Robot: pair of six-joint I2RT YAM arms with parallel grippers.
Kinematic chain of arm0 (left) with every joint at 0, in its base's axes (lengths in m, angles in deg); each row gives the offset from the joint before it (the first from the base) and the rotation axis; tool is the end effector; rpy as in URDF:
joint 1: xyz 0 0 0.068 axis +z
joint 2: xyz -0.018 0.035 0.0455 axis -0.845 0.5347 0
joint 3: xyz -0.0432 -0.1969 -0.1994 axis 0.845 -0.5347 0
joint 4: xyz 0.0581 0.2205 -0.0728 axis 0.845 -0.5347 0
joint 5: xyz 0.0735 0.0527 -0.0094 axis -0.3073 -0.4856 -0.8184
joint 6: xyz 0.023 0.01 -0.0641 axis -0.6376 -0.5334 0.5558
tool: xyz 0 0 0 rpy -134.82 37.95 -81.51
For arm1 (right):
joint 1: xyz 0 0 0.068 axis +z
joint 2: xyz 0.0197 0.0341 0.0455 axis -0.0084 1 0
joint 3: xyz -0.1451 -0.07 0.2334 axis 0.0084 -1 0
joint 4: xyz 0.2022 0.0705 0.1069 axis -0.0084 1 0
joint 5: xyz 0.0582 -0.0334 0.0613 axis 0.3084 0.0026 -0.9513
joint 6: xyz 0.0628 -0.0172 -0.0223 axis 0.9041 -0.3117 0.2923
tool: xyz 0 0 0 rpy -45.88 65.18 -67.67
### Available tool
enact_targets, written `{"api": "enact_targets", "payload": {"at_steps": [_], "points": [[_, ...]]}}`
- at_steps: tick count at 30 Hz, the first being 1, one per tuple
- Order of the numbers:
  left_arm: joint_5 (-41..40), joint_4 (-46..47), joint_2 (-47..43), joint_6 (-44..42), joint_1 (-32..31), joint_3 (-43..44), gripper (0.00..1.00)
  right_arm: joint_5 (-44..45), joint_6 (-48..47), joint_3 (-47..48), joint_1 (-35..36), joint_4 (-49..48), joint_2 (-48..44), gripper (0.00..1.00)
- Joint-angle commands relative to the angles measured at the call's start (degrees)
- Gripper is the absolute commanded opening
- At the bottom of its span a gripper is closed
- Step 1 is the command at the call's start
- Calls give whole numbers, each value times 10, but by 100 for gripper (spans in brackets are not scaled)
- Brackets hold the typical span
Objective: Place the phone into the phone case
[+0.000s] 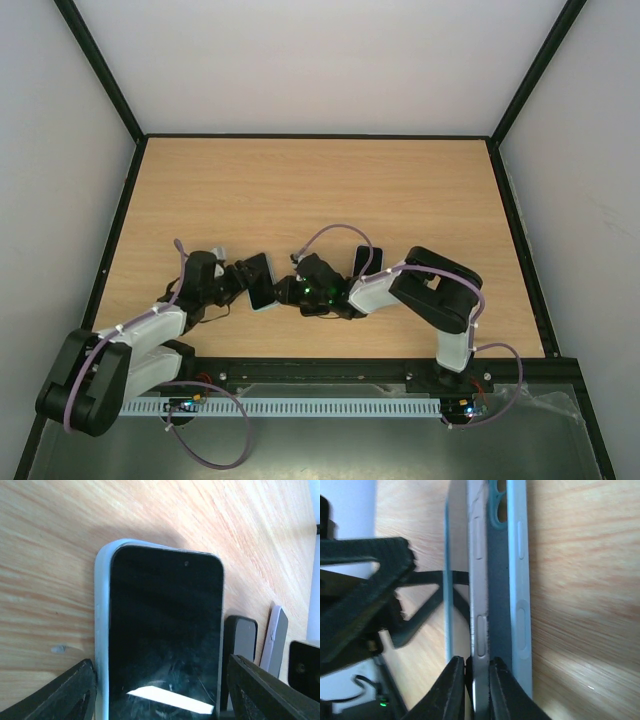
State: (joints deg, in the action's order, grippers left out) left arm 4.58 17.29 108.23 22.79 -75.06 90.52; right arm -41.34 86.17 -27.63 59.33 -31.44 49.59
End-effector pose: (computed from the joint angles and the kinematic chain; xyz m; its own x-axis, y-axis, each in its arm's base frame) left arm 0.1642 -0.0706 0.1469 -0.7589 -0.5725 -0.3103 -0.1449 0.6129 -0.7767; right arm 0.1640 0.3247 0.1431 -0.9653 -0.0414 -0.2577 -0.2496 0.4352 0.8651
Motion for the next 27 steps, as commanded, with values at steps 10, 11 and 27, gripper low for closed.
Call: {"api": "enact_targets", "payload": {"at_steps": [10,11,27], "points": [[1,-101,-1,-3,2,25,66,70,-32,7,14,160,-70,45],[2,-101,1,-5,6,25,66,75,-33,8,12,164,-75,46],[33,-61,35,-21,25,15,65,115,-68,52,5,219,-75,57]]}}
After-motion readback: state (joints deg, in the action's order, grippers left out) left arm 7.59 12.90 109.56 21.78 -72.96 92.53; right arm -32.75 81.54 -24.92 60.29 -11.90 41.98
